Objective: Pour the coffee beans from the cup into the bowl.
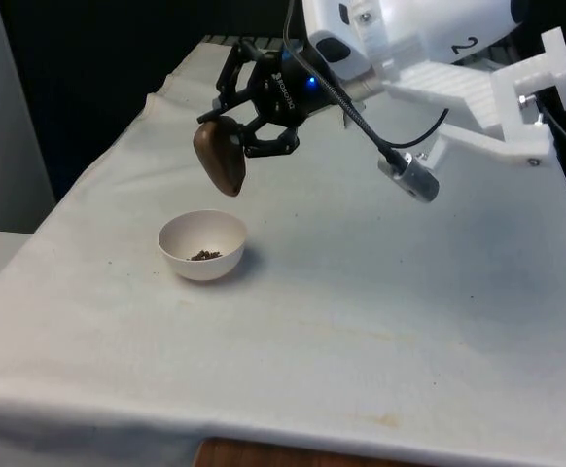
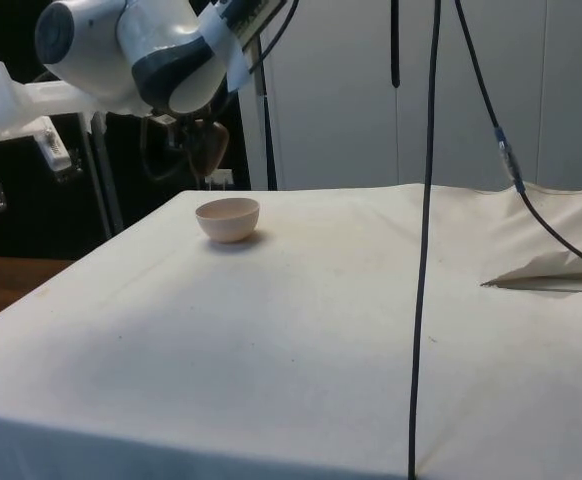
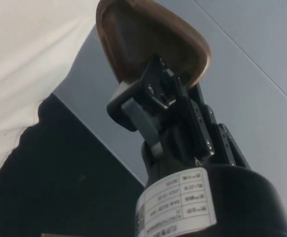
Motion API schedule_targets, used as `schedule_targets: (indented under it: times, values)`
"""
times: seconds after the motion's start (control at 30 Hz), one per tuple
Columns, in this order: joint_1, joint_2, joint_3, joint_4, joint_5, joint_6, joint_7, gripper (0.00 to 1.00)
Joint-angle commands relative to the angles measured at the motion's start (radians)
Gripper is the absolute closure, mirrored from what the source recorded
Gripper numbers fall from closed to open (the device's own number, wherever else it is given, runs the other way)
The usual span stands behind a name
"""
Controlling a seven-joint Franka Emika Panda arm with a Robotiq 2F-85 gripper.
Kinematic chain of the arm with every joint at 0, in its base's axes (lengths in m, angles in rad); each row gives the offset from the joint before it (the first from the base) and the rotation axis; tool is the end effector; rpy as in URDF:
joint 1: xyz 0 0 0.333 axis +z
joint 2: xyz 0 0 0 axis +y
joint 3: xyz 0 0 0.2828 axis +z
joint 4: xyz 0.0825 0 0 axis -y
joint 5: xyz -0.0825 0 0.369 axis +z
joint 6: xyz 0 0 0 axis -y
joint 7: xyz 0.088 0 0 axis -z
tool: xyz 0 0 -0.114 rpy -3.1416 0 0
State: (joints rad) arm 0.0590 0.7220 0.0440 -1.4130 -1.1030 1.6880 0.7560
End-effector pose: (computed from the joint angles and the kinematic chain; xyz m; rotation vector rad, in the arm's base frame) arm 0.6705 -0.0285 0.2677 2.0414 -0.2523 0.0688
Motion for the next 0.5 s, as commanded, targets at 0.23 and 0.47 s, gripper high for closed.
schedule_targets:
  times: [0.23,0.47]
  values:
    - [-0.01,-0.01,0.007,-0.006,0.04,0.029,-0.001,0.98]
    - [-0.013,-0.014,0.007,-0.008,0.069,0.044,-0.001,0.98]
